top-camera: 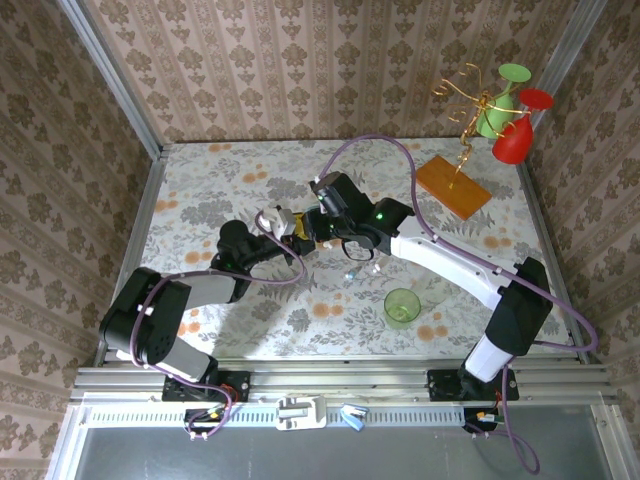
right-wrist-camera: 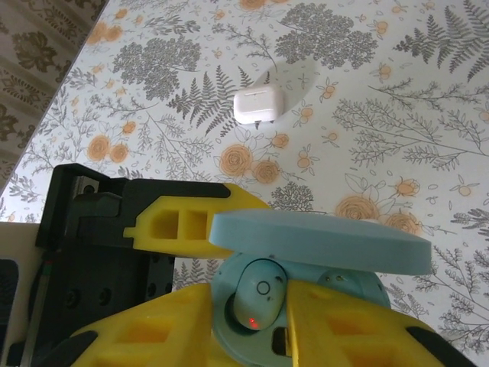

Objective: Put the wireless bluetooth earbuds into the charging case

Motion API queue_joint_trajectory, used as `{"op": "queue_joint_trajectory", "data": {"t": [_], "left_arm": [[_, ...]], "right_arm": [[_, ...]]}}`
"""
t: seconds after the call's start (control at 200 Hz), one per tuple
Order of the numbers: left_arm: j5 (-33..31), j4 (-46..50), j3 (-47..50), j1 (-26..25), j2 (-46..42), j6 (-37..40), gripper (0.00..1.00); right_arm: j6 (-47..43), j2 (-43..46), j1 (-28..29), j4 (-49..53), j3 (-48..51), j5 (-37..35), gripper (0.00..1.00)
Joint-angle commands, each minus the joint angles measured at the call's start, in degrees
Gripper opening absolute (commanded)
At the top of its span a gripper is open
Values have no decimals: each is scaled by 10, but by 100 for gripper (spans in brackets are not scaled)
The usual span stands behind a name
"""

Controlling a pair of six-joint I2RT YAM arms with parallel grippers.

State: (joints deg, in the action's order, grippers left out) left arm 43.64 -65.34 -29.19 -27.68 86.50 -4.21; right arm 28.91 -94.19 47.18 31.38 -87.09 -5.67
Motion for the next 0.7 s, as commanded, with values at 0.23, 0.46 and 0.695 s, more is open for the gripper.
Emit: {"op": "queue_joint_trajectory", "data": {"t": [0.23, 0.46, 0.695], "left_arm": [[2, -50, -10, 11, 1, -12, 27], [9, -78, -10, 30, 10, -36, 27], [16, -76, -10, 40, 0, -41, 27]], "right_arm": [[-10, 49, -8, -34, 24, 8, 44], [-29, 119, -11, -87, 89, 7, 51], [38, 197, -65, -135, 195, -16, 51]]}}
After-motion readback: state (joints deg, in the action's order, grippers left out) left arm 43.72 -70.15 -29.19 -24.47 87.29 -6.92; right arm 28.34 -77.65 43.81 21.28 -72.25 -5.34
